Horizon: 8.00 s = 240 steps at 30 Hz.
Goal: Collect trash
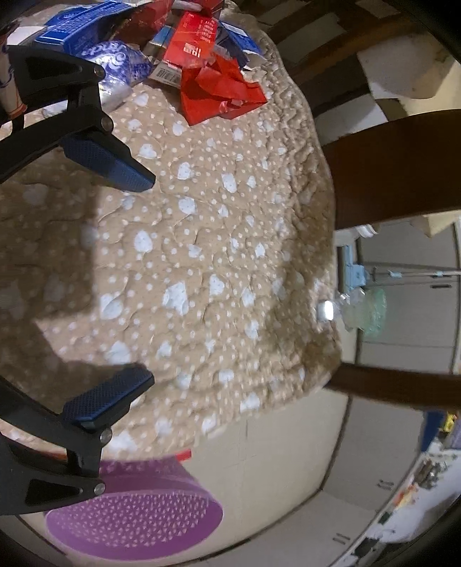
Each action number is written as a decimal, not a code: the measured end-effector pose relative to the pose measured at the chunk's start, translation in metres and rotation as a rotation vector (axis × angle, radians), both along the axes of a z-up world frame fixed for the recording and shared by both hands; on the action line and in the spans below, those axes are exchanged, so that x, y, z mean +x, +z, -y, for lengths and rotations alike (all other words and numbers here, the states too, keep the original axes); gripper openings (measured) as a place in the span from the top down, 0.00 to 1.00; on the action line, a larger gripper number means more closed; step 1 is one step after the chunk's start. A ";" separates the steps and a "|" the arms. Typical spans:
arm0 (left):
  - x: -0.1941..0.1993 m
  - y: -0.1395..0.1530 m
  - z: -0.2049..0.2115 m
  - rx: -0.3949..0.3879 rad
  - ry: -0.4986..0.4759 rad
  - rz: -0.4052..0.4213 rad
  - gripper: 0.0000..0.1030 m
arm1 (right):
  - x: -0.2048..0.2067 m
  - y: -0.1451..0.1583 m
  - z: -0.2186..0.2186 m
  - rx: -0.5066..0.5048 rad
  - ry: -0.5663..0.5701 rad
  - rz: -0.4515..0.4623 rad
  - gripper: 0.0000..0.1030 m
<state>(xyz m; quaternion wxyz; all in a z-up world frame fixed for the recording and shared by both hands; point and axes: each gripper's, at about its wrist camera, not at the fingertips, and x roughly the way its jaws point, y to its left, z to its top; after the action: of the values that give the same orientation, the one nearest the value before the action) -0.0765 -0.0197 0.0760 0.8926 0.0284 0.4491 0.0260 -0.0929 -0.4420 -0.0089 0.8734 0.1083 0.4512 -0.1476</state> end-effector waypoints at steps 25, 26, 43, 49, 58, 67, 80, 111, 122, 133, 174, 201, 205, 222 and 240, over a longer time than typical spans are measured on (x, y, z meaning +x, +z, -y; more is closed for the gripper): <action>-0.123 0.040 0.103 0.090 -0.313 0.144 0.03 | -0.144 0.057 -0.080 -0.192 -0.029 0.310 0.03; -0.124 0.040 0.103 0.086 -0.314 0.140 0.03 | -0.145 0.057 -0.079 -0.186 -0.029 0.308 0.03; -0.112 0.010 0.097 0.036 -0.300 0.007 0.03 | -0.142 0.050 -0.092 -0.163 0.072 0.344 0.03; -0.103 -0.001 0.086 0.008 -0.275 -0.028 0.03 | -0.133 0.042 -0.105 -0.135 0.136 0.277 0.15; -0.090 -0.012 0.076 -0.018 -0.285 -0.049 0.03 | -0.128 0.034 -0.119 -0.004 0.261 0.264 0.20; -0.075 -0.030 0.110 0.008 -0.482 -0.046 0.03 | -0.112 0.030 -0.140 0.104 0.384 0.237 0.20; -0.045 -0.053 0.135 -0.049 -0.588 -0.165 0.45 | -0.082 0.017 -0.145 0.236 0.451 0.162 0.64; -0.069 0.029 0.295 -0.172 -0.846 -0.090 0.54 | -0.160 0.038 0.122 0.225 -0.183 0.255 0.64; -0.080 0.034 0.429 -0.172 -1.039 -0.109 0.54 | -0.188 0.030 0.206 0.300 -0.384 0.310 0.64; -0.084 0.008 0.525 -0.169 -1.114 -0.180 0.53 | -0.205 0.011 0.252 0.337 -0.499 0.310 0.64; -0.042 -0.053 0.554 -0.140 -0.952 -0.449 0.68 | -0.254 -0.072 0.266 0.711 -0.670 0.054 0.58; -0.054 0.031 0.261 -0.216 -0.674 -0.122 0.40 | -0.140 -0.034 0.177 0.468 -0.352 -0.036 0.49; -0.033 0.020 0.195 -0.236 -0.528 -0.129 0.40 | -0.151 -0.044 0.187 0.619 -0.334 -0.029 0.54; -0.027 0.001 0.104 -0.199 -0.323 -0.104 0.39 | -0.156 0.067 0.100 -0.002 -0.242 0.403 0.03; -0.015 -0.017 0.100 -0.220 -0.331 -0.107 0.32 | -0.043 0.025 -0.060 0.293 0.382 0.180 0.15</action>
<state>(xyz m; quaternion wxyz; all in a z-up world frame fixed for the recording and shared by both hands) -0.0918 -0.1192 0.0589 0.8574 0.0056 0.4852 -0.1717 -0.1361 -0.3822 0.0157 0.8971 0.1593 0.4004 0.0973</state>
